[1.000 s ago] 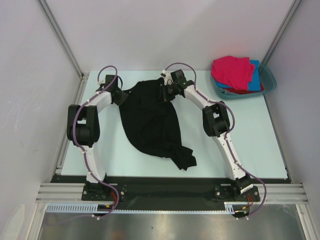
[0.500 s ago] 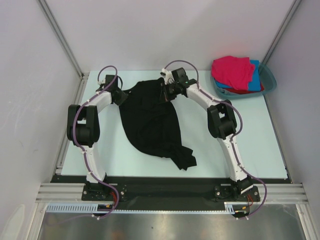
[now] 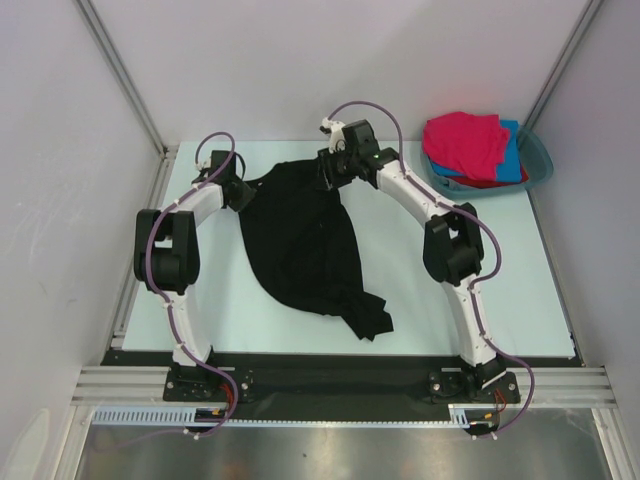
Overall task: Fold and stack the t-shirts
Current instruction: Fold the tshirt
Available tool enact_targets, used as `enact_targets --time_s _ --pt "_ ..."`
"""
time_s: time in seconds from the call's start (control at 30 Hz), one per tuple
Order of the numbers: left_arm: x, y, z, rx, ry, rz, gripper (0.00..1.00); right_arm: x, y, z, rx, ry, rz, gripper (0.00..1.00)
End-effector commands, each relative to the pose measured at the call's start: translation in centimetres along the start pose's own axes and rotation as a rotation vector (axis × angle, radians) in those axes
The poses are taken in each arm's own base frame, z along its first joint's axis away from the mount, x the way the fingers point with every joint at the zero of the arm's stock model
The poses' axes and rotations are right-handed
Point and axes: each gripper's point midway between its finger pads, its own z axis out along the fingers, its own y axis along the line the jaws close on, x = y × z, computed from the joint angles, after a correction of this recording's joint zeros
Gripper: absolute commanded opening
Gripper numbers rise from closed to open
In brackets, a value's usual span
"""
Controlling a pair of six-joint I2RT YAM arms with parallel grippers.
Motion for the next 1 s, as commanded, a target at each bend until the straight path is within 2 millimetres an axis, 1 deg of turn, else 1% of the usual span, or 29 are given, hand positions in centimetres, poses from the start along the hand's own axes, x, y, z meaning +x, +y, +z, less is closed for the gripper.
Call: enact_targets --time_s 0.0,0.03,0.07,0.1,0.17,0.23,0.3,0.4,0.43,0.47,0.53,0.57,0.6,0.63,0.67,0.73,0.77,0.8,0.83,0.87,0.9,0.93,0.97 --pt "-1.5 -0.7 -0.9 0.029 -0.043 0.004 0.18 2.2 -2.4 1.5 0.082 0.06 0.045 0.45" --pt "-1.6 -0.7 -1.0 0.03 -0.048 0.004 0.18 2.4 -2.5 1.6 0.092 0.064 0.05 0.47" --pt "-1.6 -0.6 -0.9 0.025 -0.048 0.004 0.18 2.7 -2.9 1.7 0.112 0.07 0.06 0.63" --pt "-1.6 -0.6 -1.0 0.024 -0.049 0.004 0.18 3.1 -3.4 1.9 0.143 0.079 0.058 0.64" --pt "-1.8 -0.5 -1.0 0.019 -0.057 0.005 0.18 3.4 -3.7 1.8 0.167 0.087 0.057 0.66" --pt "-2.1 -0.7 -1.1 0.023 -0.066 0.005 0.18 3.1 -3.9 1.1 0.191 0.078 0.048 0.66" --pt "-2.6 -1.3 -1.1 0.047 -0.085 0.008 0.18 2.9 -3.8 0.6 0.197 0.067 0.041 0.67" --pt "-3.4 -2.9 -0.8 0.104 -0.092 0.027 0.19 2.2 -3.5 -0.5 0.196 0.049 0.029 0.67" --pt "-3.1 -2.8 0.0 0.099 -0.077 0.034 0.19 1.8 -3.2 -1.0 0.193 0.04 0.024 0.67" --pt "-3.9 -3.8 0.0 0.116 -0.094 0.048 0.19 2.0 -3.2 -1.1 0.192 0.045 0.023 0.67" --pt "-4.5 -4.7 0.4 0.141 -0.103 0.062 0.21 1.9 -2.7 -1.5 0.181 0.044 0.019 0.67" --pt "-4.8 -5.0 1.1 0.146 -0.109 0.073 0.22 2.1 -2.5 -2.0 0.179 0.045 0.02 0.67" --pt "-5.1 -5.2 1.3 0.153 -0.119 0.092 0.23 1.9 -2.1 -2.2 0.171 0.041 0.015 0.67" --pt "-4.9 -5.9 1.4 0.186 -0.103 0.105 0.25 1.8 -1.9 -2.4 0.164 0.033 0.009 0.67" --pt "-5.1 -6.4 1.9 0.201 -0.103 0.129 0.25 1.8 -1.6 -2.8 0.161 0.032 0.008 0.67" --pt "-4.9 -6.8 2.5 0.218 -0.084 0.155 0.27 1.8 -1.4 -3.0 0.155 0.029 0.005 0.68" --pt "-5.4 -7.3 2.4 0.215 -0.081 0.166 0.28 1.8 -1.4 -3.0 0.155 0.029 0.004 0.67" --pt "-4.8 -6.6 3.6 0.191 -0.055 0.18 0.31 1.7 -1.4 -3.1 0.151 0.024 0.005 0.68" --pt "-4.6 -6.3 4.0 0.169 -0.046 0.185 0.36 1.5 -1.4 -3.1 0.146 0.017 0.003 0.68" --pt "-4.5 -6.0 4.0 0.138 -0.023 0.188 0.35 1.3 -1.6 -3.0 0.145 0.01 0.006 0.68" --pt "-4.2 -5.6 4.5 0.12 -0.01 0.186 0.35 1.3 -1.8 -2.5 0.131 0.002 0.005 0.68" --pt "-4.1 -5.5 4.4 0.118 -0.005 0.183 0.35 1.1 -2.1 -2.3 0.115 -0.007 0.005 0.68" --pt "-3.2 -4.8 4.5 0.106 0.018 0.175 0.35 0.9 -2.2 -2.0 0.093 -0.015 0.008 0.68"
